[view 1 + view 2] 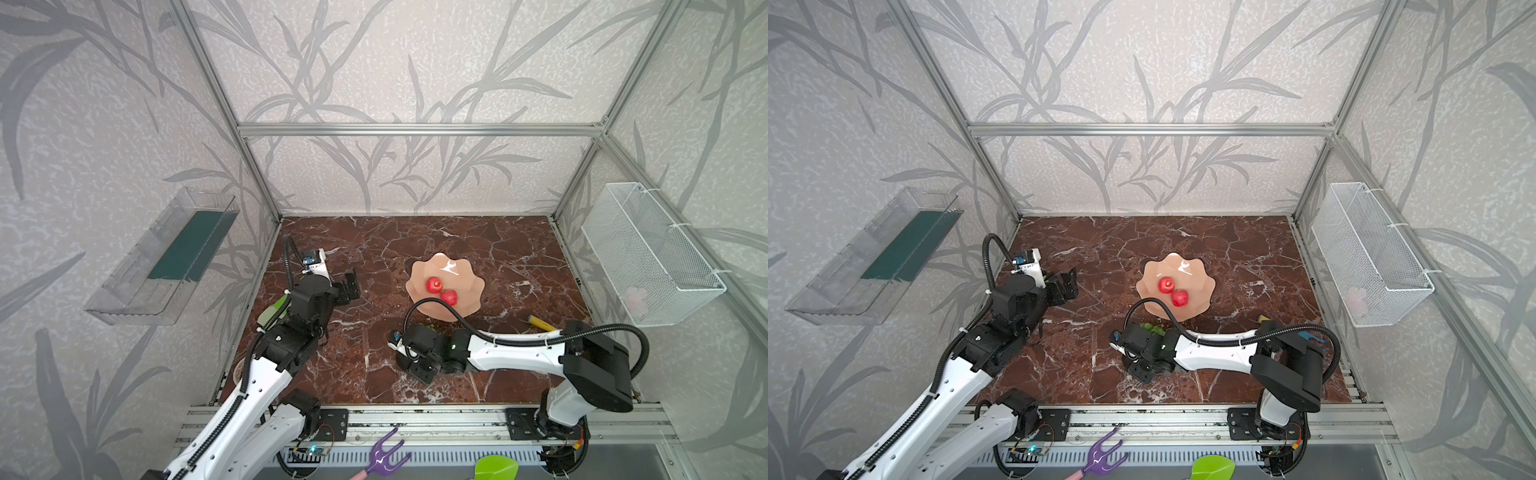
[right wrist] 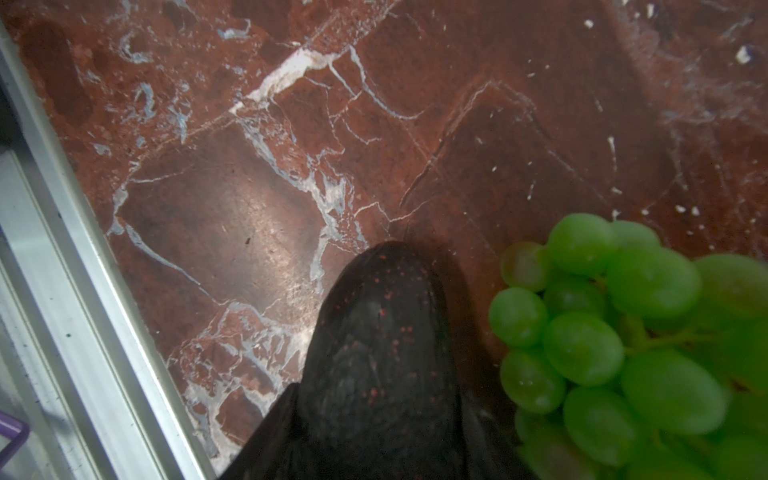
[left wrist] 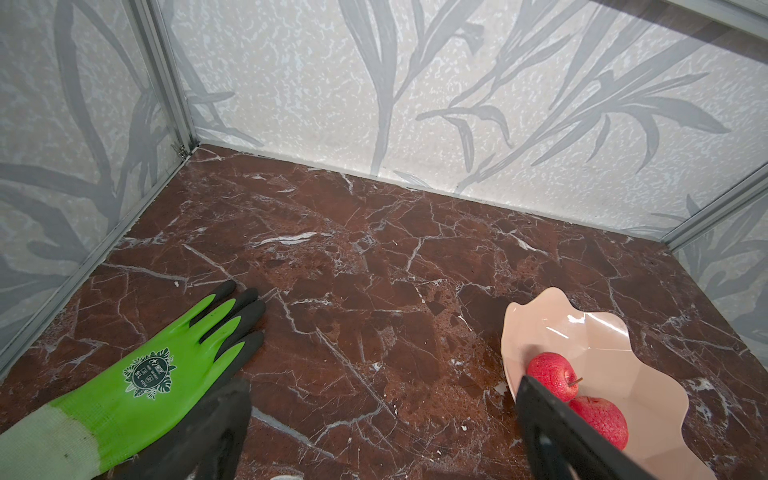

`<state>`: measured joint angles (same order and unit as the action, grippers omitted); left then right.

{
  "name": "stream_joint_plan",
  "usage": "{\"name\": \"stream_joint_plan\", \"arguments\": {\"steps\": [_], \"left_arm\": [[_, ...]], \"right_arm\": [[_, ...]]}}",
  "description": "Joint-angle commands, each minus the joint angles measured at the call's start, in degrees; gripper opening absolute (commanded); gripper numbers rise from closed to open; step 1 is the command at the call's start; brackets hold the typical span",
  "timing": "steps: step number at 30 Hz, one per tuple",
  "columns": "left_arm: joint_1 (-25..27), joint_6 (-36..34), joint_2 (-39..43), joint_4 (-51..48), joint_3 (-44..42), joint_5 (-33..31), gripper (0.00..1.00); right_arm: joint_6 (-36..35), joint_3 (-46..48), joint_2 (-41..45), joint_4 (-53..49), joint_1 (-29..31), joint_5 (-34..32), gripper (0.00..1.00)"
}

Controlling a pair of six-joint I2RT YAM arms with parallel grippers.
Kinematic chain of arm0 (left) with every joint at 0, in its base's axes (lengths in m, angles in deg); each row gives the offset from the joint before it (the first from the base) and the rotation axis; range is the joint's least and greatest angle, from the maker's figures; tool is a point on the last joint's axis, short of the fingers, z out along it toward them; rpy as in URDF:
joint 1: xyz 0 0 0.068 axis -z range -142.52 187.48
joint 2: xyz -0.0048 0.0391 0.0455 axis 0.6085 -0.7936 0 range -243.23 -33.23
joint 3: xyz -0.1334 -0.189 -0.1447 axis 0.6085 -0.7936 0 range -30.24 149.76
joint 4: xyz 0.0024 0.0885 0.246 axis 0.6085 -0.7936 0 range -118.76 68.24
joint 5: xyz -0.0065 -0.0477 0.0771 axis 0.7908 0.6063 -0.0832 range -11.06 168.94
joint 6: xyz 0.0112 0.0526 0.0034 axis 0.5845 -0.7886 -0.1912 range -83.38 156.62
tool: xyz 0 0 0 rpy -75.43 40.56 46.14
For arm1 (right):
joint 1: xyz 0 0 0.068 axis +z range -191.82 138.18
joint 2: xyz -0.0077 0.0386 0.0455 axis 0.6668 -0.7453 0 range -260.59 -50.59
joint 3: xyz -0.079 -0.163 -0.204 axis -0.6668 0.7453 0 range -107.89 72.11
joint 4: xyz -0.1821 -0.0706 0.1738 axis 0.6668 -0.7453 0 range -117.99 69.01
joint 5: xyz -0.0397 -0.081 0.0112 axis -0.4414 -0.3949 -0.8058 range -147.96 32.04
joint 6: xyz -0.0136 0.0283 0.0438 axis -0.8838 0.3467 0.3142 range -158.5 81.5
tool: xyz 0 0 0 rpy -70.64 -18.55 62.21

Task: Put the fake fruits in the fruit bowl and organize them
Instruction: 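Close the right gripper around the dark avocado beside the grapes, then lift the avocado with the right gripper and carry it over the bowl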

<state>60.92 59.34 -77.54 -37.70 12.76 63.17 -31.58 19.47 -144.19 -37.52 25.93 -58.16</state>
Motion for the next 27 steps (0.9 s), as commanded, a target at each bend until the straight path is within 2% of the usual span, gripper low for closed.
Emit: {"name": "stream_joint_plan", "arguments": {"steps": [1,4,8,13,19,27], "left_arm": [[-0.51,0.44,0.97,-1.36,-0.45,-0.51,0.99],[-0.59,0.33,1.16,-1.37,-0.62,-0.69,0.99],[-0.68,0.63,1.69,-1.86,-0.67,-0.68,0.99],[-0.68,0.79,2.83,-2.14,-1.25,-1.09,0.99],[-0.77,0.81,3.77,-2.98,-1.0,-1.38,0.99],[-0.85,0.46,4.66,-4.34,-0.65,-2.28,0.99]], "right_arm": [[1.26,-0.53,2.58,-0.77,0.21,-1.99,0.42],[1.79,-1.58,6.95,-2.07,-0.95,-2.17,0.41],[0.18,1.17,14.72,1.72,-5.17,-1.94,0.41],[-3.0,0.95,18.99,1.39,-16.02,-1.55,0.4],[-7.72,-4.5,13.63,2.0,-27.46,-2.09,0.4],[-11.22,-8.91,2.98,7.92,-36.37,-1.29,0.4]]}}
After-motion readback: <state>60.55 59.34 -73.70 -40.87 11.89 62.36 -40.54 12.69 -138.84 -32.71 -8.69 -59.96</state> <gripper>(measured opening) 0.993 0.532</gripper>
